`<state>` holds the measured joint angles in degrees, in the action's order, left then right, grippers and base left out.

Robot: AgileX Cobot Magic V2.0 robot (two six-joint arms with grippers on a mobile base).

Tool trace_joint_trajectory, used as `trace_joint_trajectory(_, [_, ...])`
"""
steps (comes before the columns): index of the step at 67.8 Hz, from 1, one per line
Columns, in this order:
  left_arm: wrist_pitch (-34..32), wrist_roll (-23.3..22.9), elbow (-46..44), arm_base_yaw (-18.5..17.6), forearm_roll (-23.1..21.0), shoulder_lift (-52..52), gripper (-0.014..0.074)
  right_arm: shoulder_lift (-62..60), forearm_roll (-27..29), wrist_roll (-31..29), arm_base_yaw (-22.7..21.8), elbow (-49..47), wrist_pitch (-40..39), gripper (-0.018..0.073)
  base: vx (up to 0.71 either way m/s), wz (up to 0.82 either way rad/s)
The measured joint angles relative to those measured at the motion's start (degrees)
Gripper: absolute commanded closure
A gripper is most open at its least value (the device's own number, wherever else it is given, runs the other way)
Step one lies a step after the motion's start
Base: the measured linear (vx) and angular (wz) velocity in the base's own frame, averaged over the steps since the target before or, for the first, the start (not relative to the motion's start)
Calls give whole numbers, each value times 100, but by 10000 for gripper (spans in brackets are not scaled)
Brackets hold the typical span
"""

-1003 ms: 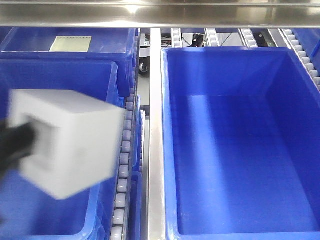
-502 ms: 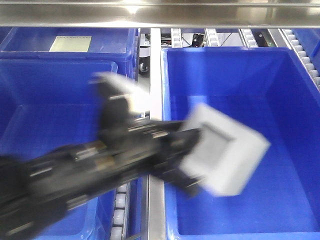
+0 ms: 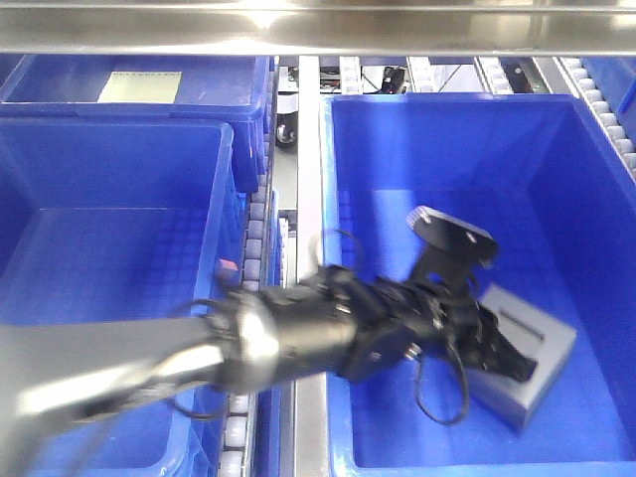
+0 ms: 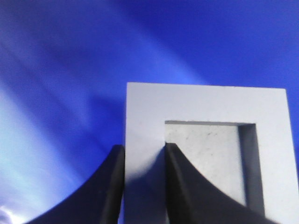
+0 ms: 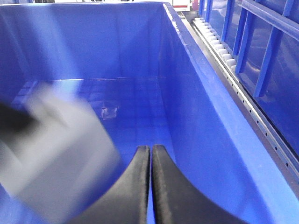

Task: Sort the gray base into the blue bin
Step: 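Swing the left arm over the empty blue bin farther from it, then lower the block into the bin and open the left gripper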

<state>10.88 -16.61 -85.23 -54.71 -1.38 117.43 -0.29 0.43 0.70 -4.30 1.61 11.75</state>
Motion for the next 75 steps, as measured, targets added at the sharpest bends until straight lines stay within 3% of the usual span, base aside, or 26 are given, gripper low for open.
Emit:
trace_joint_trajectory(14, [172,0,-73,-29,-13,220,493,0,0,0,0,0,-2,564,0,0])
trace_joint_trajectory(47, [463,-6,-121,-34,-32,226,190,0,0,0,0,0,-2,564,0,0])
trace_joint_trajectory(60, [601,-6,-121,-34,-32,-136,207,0,0,0,0,0,-2,564,0,0])
trace_joint_trajectory(75, [798,-6,35,-103,196,-797,309,0,0,0,0,0,-2,564,0,0])
